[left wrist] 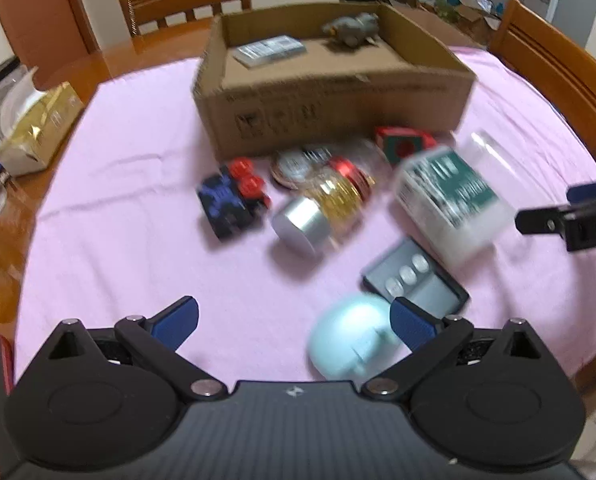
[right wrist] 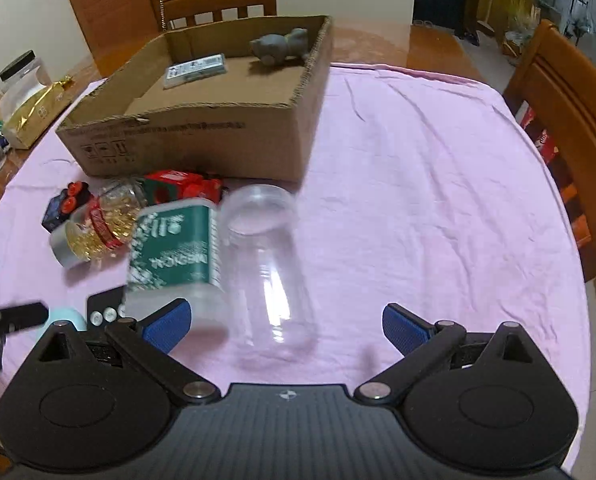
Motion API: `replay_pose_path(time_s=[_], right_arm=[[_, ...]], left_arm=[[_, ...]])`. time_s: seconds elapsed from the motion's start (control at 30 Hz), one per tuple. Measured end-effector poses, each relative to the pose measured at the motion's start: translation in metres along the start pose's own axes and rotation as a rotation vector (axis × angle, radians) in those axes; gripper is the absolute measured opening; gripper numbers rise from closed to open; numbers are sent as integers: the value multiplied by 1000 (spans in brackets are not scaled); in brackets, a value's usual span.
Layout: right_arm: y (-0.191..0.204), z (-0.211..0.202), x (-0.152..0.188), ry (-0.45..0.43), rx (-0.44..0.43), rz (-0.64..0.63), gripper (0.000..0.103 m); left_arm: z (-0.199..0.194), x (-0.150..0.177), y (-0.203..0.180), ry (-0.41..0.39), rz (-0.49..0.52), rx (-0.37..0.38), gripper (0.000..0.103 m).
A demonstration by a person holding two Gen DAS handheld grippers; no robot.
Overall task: Organize rigid objects
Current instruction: 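Return both tools from the box toward the remaining items, then grasp the light-blue round case with left tool while right tool grasps clear jar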
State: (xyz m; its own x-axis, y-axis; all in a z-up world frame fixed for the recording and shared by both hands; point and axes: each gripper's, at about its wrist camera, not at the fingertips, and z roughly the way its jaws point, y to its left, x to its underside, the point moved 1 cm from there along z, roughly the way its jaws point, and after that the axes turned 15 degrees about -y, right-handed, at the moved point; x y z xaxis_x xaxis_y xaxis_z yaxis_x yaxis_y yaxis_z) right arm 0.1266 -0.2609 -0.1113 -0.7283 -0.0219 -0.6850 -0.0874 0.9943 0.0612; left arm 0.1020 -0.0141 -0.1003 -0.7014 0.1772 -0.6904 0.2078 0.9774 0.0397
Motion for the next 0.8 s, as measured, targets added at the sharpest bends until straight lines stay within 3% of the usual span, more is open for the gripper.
replay_pose_path(time_s=[0.13, 0.33, 0.8], right_arm=[[-7, 6, 10, 22, -3, -22, 103], [-14, 14, 15, 30, 16, -31, 103], [-34, 18, 9, 25, 149, 39, 103]], left_arm=[[4, 15, -8, 36, -5, 16, 101], [12, 24, -12, 61, 73, 16, 101], [32, 8, -2, 48, 289, 164, 98]])
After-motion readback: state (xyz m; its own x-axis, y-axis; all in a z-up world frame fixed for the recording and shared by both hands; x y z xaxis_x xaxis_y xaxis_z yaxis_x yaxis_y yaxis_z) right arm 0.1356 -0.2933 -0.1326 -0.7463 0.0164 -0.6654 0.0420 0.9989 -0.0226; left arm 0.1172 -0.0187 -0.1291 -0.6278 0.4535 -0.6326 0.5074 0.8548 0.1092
